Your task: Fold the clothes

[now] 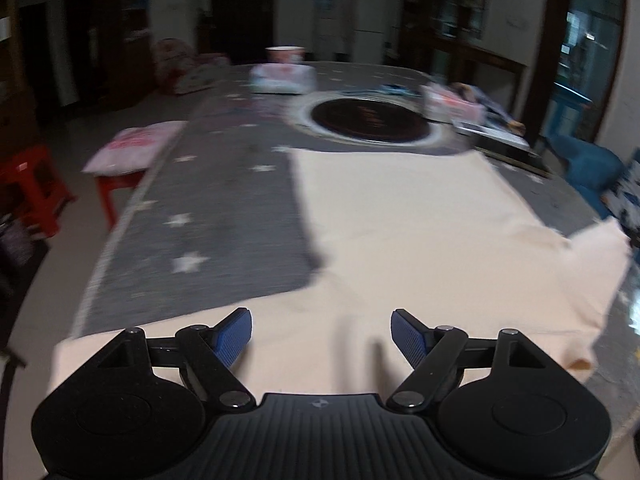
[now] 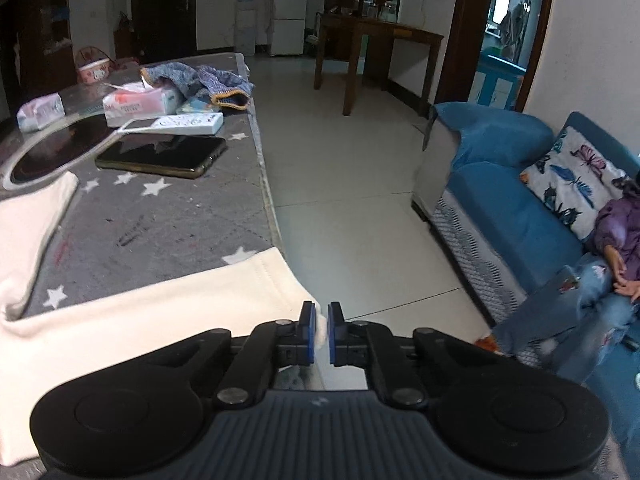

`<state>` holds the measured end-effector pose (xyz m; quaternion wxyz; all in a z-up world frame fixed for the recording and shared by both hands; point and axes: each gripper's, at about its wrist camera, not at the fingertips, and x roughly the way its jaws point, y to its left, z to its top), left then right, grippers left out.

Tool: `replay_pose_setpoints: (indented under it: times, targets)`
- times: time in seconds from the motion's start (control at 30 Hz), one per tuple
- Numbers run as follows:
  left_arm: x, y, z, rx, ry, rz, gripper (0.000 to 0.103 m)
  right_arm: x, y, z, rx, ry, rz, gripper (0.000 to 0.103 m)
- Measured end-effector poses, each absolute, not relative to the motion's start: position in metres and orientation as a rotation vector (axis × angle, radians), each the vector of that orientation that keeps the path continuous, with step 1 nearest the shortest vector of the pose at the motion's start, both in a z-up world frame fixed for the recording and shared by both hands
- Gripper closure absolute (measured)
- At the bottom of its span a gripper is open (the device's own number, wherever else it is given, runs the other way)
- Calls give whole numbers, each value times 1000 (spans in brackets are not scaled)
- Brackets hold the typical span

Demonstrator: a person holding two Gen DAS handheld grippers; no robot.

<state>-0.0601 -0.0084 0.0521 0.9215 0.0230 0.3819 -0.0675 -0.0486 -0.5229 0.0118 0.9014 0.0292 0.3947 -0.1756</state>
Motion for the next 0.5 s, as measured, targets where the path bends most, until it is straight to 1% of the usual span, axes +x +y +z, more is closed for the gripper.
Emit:
replay_pose_setpoints:
  times: [0.1, 0.27, 0.3, 0.33, 0.37, 0.47, 0.5]
  targets:
    - [-68, 24, 52, 32, 774, -39, 24, -49, -519, 13, 6, 823, -397, 97]
    - [-86, 78, 48, -2, 777, 115, 24, -54, -508, 27, -5, 780, -358, 84]
    - [-89, 89, 47, -12, 781, 142, 24, -55, -504, 30, -10, 771, -342, 79]
    - [-91, 98, 45, -24, 789, 171, 24, -55, -499, 33, -13, 766, -317, 73]
    - [-93, 106, 42, -39, 797, 192, 24, -55, -494, 36, -16, 762, -292, 70]
    - [-98, 127, 35, -87, 823, 240, 24, -52, -475, 40, -17, 770, -203, 68]
    - [-99, 132, 32, -103, 830, 249, 24, -51, -469, 42, -17, 773, -173, 65]
